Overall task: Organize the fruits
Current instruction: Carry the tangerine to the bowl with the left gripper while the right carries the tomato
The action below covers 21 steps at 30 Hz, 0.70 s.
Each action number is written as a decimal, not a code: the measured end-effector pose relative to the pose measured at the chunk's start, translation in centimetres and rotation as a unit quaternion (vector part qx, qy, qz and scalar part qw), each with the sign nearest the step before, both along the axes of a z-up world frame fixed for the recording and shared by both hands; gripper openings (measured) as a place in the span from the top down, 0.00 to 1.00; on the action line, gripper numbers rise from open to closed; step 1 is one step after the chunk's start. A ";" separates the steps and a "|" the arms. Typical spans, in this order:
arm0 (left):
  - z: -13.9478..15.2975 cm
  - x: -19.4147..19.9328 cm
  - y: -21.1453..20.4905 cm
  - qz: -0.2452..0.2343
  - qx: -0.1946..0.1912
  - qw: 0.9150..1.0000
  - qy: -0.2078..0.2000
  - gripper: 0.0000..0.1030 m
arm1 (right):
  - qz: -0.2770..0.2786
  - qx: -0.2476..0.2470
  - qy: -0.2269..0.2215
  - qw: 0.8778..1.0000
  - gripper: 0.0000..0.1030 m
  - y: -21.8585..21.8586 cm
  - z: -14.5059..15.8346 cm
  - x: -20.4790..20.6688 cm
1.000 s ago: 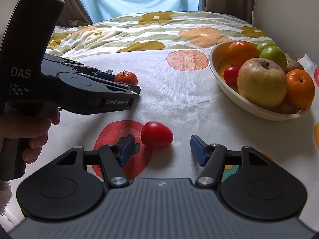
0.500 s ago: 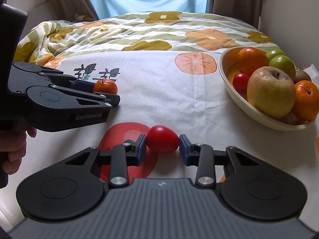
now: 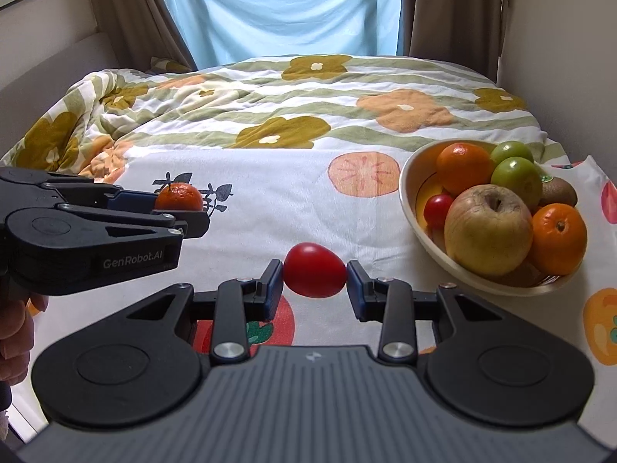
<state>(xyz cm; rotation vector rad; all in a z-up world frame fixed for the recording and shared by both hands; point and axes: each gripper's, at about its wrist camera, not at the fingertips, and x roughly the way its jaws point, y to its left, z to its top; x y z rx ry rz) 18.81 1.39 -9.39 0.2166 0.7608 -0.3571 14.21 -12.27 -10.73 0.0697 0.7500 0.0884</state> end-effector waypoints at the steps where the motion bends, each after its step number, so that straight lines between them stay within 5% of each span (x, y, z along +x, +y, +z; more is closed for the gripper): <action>1: 0.4 -0.1 -0.2 0.003 -0.001 1.000 -0.001 0.61 | 0.000 0.000 -0.002 1.000 0.51 -0.4 0.3 0.0; 21: 5.4 -1.4 -11.0 0.034 -0.022 0.999 -0.027 0.61 | 0.007 -0.005 -0.033 0.999 0.51 -12.8 5.9 1.0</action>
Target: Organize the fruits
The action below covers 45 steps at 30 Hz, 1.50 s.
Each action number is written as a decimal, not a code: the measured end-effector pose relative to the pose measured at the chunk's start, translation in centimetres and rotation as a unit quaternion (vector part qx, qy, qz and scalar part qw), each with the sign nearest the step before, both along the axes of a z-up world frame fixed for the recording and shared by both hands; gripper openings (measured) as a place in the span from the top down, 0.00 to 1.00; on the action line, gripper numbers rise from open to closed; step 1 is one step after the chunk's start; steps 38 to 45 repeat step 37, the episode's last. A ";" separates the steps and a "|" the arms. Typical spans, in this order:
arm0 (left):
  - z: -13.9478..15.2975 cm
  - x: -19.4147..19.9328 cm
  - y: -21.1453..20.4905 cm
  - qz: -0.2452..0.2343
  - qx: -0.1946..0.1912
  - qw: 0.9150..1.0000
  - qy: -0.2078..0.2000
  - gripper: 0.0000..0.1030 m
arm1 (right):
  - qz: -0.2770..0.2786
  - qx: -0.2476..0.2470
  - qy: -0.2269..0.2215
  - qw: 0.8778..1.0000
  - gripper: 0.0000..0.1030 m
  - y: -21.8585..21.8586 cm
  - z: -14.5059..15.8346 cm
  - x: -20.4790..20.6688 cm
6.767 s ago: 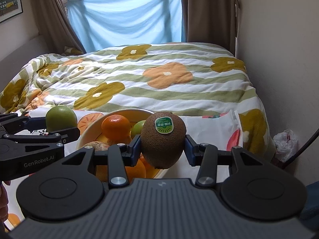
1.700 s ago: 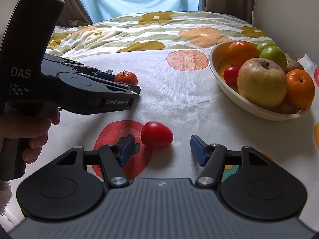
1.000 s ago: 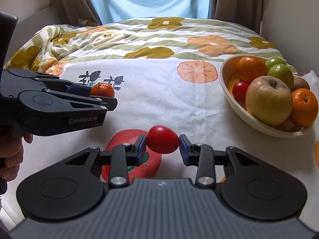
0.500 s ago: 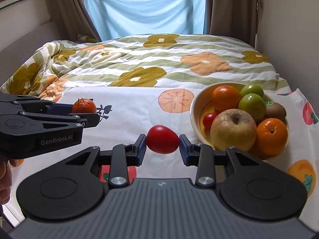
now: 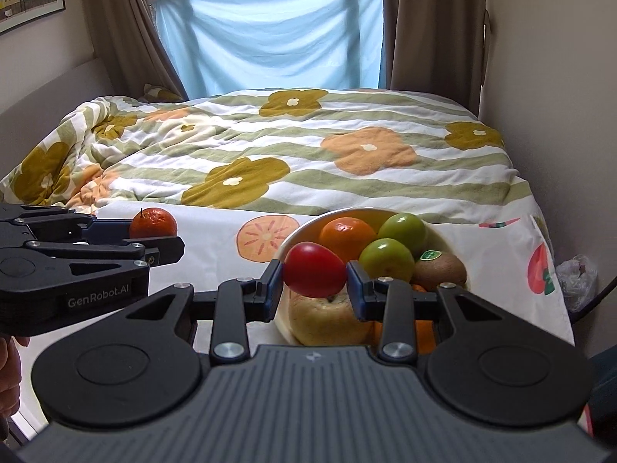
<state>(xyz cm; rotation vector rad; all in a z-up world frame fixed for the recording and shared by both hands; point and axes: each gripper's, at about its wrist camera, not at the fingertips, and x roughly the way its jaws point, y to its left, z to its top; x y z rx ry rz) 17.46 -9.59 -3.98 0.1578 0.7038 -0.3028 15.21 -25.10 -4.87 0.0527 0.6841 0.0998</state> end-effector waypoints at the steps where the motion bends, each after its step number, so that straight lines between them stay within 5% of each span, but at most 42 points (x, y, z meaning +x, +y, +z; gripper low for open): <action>1: 0.1 0.1 -0.6 0.000 -0.001 1.000 0.000 0.61 | 0.000 0.000 0.000 1.000 0.51 -0.7 0.1 0.2; 26: -4.5 6.2 -10.8 0.001 0.028 0.998 0.057 0.60 | 0.014 -0.009 0.016 1.000 0.51 -9.0 -2.9 7.1; 28: -4.6 6.3 -11.2 0.000 0.035 0.998 0.054 0.46 | 0.014 -0.007 0.017 1.000 0.51 -9.2 -3.1 7.3; 30: -4.3 6.2 -11.3 0.001 0.040 0.998 0.044 0.16 | 0.013 -0.006 0.017 1.000 0.51 -9.4 -3.2 7.4; 45: -3.8 5.5 -10.4 0.007 0.049 0.998 0.036 0.12 | 0.010 -0.001 0.020 1.000 0.51 -9.8 -3.2 7.4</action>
